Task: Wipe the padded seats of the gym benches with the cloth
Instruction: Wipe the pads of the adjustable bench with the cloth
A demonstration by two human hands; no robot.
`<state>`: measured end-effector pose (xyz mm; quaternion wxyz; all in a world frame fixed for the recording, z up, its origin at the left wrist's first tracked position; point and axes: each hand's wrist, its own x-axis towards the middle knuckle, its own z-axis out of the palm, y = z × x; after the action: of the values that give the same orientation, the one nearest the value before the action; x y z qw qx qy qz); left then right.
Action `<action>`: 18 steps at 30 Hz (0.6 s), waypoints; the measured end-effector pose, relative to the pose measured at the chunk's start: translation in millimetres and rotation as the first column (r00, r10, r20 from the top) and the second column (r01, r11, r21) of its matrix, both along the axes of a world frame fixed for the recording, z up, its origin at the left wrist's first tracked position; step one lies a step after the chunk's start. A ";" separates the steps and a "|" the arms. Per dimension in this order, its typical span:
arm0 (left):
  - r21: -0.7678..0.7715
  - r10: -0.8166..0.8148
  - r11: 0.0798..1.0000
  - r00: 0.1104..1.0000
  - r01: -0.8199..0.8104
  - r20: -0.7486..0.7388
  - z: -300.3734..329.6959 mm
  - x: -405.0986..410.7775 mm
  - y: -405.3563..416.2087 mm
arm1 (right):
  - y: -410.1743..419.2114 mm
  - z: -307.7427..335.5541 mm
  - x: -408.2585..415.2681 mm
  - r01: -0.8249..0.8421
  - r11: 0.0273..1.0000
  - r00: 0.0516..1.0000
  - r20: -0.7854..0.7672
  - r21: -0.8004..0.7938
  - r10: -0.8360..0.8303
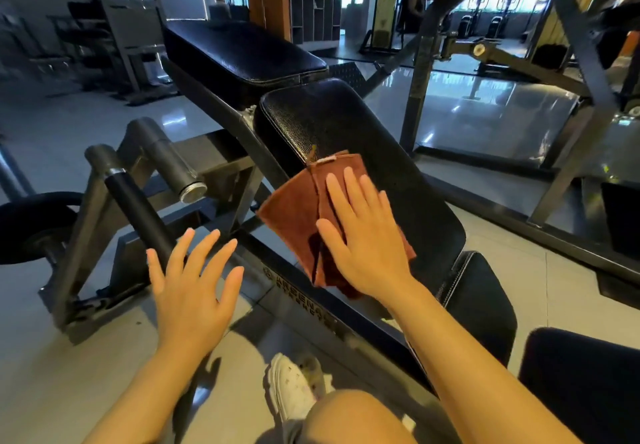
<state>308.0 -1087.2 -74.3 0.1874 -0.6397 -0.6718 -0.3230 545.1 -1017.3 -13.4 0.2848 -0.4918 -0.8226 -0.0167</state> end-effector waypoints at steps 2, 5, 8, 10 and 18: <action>0.004 -0.021 1.000 0.999 0.021 -0.041 -3.4 1.0 -2.8 | -17.5 -15.6 14.3 -0.028 0.999 0.997 0.070 0.038 0.025; 0.055 -0.065 0.996 0.991 0.072 -0.115 -11.3 10.1 -9.1 | -22.8 -32.4 46.0 0.045 0.998 0.997 -0.062 -0.047 -0.048; 0.118 -0.032 0.992 0.990 0.048 -0.140 -17.6 17.9 -8.0 | -0.8 -38.6 76.0 0.123 0.973 0.964 -0.210 -0.195 -0.164; 0.157 0.003 0.987 0.988 0.022 -0.156 -21.6 18.1 -4.5 | 23.5 -43.0 101.9 0.202 0.954 0.946 -0.208 -0.222 -0.249; 0.263 0.042 0.965 0.985 0.002 -0.165 -27.3 18.9 2.5 | 62.3 -18.2 86.4 0.434 0.843 0.817 -0.256 -0.317 -0.516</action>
<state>326.9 -1084.7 -101.6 0.3299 -0.6275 -0.6113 -0.3517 631.5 -955.0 -31.6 0.3428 -0.7094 -0.6082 0.0962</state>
